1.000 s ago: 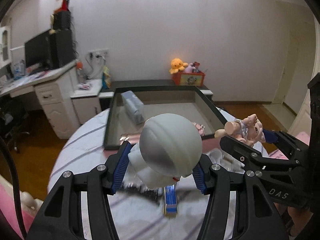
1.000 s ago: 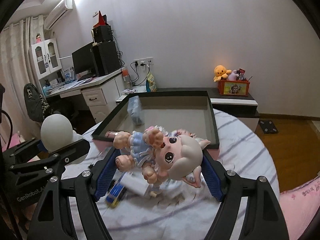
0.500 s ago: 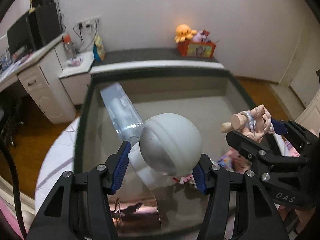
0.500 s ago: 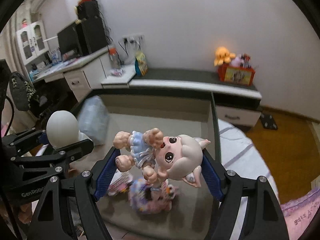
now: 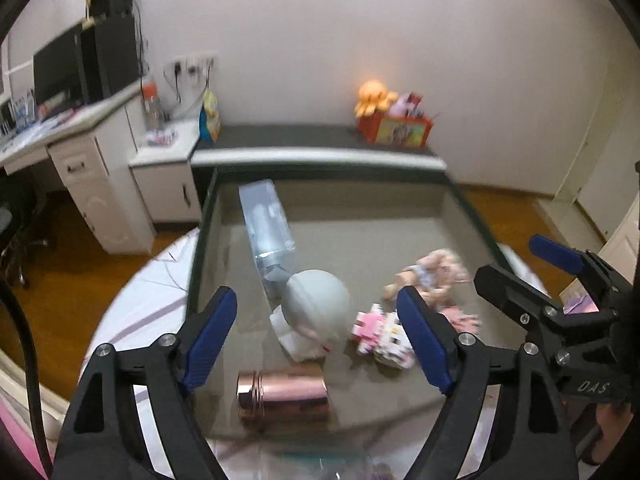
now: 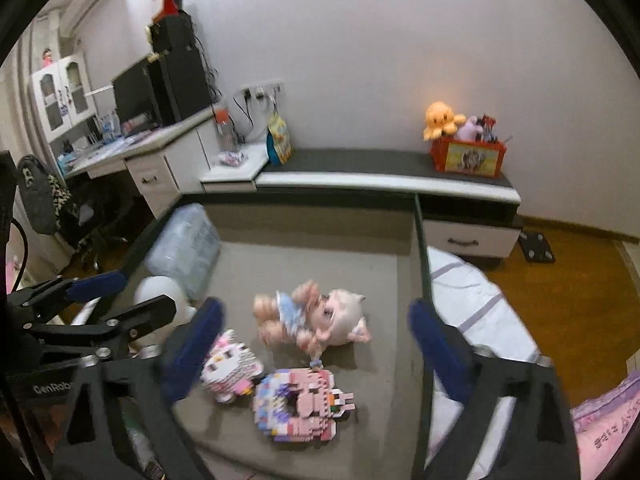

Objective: Organize rigid objects
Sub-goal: 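Lower the white figure and doll into the pink box and release both, then withdraw both tools from the box back above the bed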

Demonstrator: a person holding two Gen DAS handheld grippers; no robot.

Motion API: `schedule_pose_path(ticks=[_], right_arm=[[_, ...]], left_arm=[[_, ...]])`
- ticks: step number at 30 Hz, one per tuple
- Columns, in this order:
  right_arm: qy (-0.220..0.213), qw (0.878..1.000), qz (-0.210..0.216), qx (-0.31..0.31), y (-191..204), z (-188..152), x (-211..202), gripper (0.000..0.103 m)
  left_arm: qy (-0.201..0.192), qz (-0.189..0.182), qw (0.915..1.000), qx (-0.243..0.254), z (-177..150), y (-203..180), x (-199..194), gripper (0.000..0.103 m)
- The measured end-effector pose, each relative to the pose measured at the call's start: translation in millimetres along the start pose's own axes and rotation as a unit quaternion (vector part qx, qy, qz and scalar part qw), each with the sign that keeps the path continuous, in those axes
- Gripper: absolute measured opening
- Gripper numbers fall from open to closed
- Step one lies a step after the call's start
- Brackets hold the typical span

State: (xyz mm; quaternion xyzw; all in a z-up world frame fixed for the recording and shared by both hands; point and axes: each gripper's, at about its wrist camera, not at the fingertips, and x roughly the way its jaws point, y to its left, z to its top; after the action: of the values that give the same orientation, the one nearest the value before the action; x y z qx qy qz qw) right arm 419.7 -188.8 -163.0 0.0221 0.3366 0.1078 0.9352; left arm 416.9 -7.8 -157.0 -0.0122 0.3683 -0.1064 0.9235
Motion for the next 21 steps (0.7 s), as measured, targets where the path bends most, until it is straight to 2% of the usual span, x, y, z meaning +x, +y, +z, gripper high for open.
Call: schedule_pose_path(ticks=[2,6,11,13,16,21], right_arm=[[-0.027,1.000,0.008,-0.009,8,0,-24,0.103],[-0.068,0.997,-0.010,-0.024,25,-9,-77,0.103],[-0.122,0.992,-0.032,-0.033,44,-27,-144,0.103],[-0.145,0.988,-0.035,-0.030,49,-38,-171,0.103],[-0.175,0.984,-0.024,-0.018,53,-53,-206,0.103],[-0.205,0.978,-0.021,-0.013,64,-77,-250,0.103]], left_arm=[[-0.025,0.008,0.9996,0.006,-4,-2,-23,0.087],[-0.084,0.030,0.9958,0.018,-21,-11,-82,0.088],[-0.150,0.061,0.9858,0.047,-42,-34,-152,0.088],[-0.170,0.061,0.9820,0.054,-50,-39,-178,0.089],[-0.199,0.059,0.9767,0.053,-63,-45,-212,0.091],[-0.239,0.088,0.9652,0.060,-88,-53,-256,0.095]])
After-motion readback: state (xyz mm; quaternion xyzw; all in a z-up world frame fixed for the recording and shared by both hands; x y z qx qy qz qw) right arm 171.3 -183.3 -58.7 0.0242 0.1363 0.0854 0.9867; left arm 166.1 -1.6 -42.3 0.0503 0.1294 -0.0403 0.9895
